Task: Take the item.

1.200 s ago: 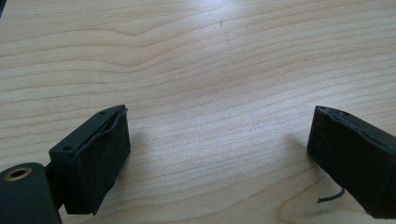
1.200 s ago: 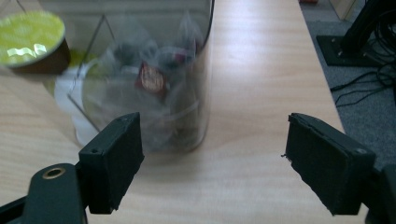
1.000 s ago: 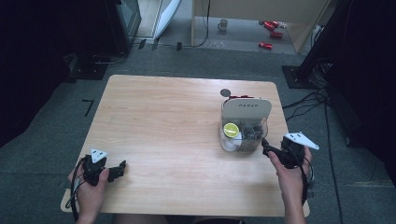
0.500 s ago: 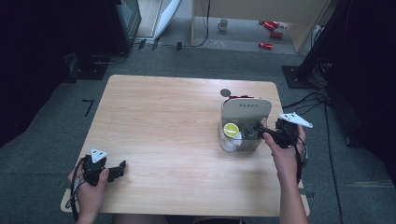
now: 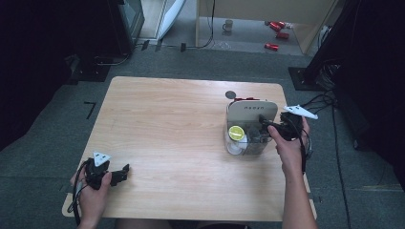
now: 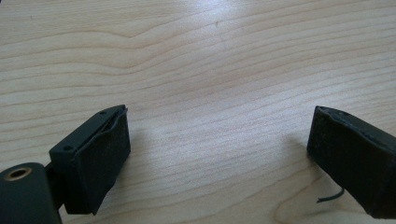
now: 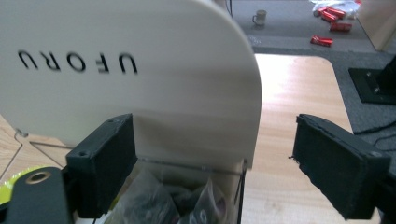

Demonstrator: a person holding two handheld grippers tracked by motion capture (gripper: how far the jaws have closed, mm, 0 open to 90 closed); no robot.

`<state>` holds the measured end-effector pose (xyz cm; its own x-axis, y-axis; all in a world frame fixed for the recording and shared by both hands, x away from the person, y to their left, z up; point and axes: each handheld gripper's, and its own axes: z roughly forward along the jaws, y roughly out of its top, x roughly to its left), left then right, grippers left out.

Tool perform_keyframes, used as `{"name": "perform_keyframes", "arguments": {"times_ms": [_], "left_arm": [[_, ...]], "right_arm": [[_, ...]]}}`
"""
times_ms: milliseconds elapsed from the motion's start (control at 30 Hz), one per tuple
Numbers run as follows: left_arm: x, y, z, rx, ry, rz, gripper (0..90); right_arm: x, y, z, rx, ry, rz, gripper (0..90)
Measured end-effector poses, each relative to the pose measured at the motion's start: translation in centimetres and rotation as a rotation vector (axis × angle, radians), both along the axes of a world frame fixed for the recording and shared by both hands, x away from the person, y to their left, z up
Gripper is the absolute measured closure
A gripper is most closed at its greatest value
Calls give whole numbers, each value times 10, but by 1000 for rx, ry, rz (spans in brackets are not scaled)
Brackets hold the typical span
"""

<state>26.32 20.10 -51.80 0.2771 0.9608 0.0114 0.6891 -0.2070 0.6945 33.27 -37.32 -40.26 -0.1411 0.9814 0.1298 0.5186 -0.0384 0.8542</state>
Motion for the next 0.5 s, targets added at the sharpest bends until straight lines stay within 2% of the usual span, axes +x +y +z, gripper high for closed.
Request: {"name": "perform_keyframes", "arguments": {"times_ms": [233, 267, 500], "left_arm": [[0, 0, 0, 0, 0, 0, 65], [0, 0, 0, 0, 0, 0, 64], [0, 0, 0, 0, -1, -1, 64]], "right_arm": [[11, 0, 14, -5, -32, 58, 122], [14, 2, 18, -2, -39, 83, 119], [17, 7, 24, 21, -49, 149, 125]]}}
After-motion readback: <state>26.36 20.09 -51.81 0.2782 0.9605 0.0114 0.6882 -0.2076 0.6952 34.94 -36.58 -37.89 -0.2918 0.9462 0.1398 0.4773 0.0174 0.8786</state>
